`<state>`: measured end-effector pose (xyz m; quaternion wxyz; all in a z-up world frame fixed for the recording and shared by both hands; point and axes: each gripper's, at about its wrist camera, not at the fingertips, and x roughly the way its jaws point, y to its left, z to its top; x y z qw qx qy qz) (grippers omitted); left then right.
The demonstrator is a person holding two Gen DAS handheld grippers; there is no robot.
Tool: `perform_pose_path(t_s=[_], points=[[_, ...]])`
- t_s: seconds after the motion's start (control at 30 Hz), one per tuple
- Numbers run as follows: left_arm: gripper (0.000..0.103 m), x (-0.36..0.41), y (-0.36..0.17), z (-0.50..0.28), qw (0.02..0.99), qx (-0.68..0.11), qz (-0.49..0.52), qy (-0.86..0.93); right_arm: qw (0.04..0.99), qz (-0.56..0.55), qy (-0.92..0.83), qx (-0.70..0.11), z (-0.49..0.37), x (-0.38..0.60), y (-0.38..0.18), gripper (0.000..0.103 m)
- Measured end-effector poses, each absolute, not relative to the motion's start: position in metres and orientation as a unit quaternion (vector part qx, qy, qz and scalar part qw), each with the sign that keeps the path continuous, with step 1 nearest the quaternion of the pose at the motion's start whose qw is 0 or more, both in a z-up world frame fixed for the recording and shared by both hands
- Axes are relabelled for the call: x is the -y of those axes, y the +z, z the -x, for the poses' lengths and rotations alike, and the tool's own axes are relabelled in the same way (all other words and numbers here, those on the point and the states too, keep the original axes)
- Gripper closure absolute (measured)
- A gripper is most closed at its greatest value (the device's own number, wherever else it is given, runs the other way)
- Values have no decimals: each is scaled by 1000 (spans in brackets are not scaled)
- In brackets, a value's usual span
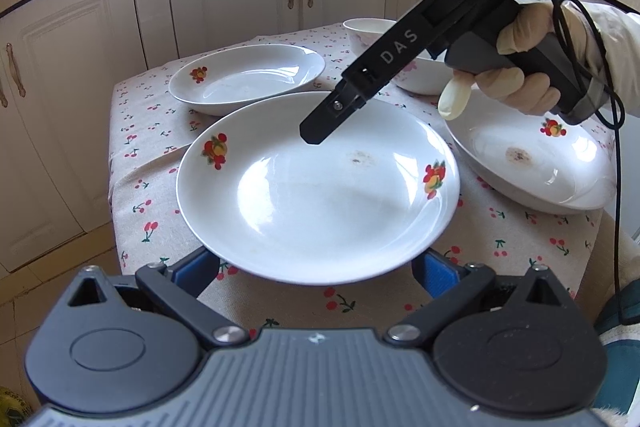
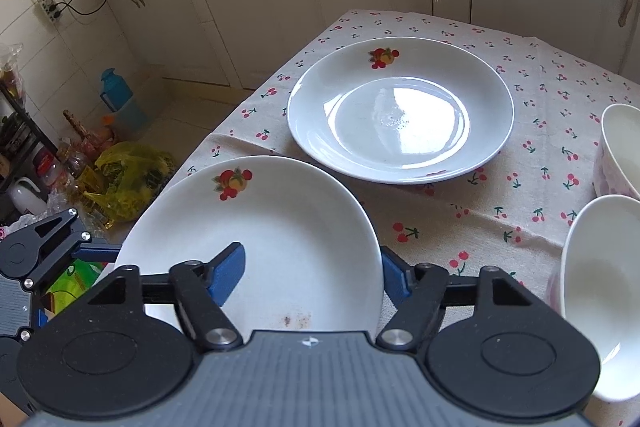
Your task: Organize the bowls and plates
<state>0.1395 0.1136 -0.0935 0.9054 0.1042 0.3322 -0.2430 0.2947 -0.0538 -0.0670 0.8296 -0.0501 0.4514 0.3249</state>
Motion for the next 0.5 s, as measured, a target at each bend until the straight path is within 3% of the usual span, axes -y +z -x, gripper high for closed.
perform_pose_path(t_s=[0.37,0.5], points=[[1,-116,-68,-102,923,-312,-92,-204,862,51,320,-390,-252,86,-27,0],[1,-105,-57,-85,928,-301,-85,-202,882,52,303,-356,-221,108,-13,0]])
